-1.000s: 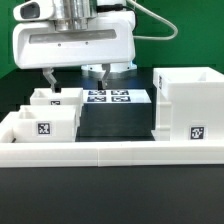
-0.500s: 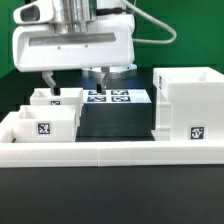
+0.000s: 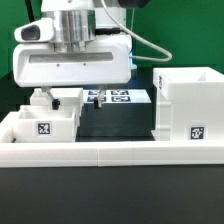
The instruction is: Assemble drawer
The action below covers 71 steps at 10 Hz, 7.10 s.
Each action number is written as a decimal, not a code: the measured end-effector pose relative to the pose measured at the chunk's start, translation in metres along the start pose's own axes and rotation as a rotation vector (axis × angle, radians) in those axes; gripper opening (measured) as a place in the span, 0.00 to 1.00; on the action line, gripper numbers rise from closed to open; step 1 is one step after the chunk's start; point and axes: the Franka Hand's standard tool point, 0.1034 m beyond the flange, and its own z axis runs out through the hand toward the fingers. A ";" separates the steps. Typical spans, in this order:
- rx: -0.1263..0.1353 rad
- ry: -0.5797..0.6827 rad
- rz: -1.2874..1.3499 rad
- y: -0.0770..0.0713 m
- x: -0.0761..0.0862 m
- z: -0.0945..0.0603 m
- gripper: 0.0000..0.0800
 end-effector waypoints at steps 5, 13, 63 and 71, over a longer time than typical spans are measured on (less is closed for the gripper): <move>-0.020 -0.007 -0.004 0.002 -0.008 0.024 0.81; -0.022 -0.007 -0.010 -0.001 -0.009 0.027 0.28; -0.015 -0.103 -1.469 -0.065 0.002 0.010 0.05; -0.003 -0.115 -1.524 -0.070 0.008 0.014 0.05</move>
Offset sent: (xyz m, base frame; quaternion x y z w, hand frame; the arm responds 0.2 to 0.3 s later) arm -0.0016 0.0058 -0.0206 -0.0010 0.0161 0.0079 0.9998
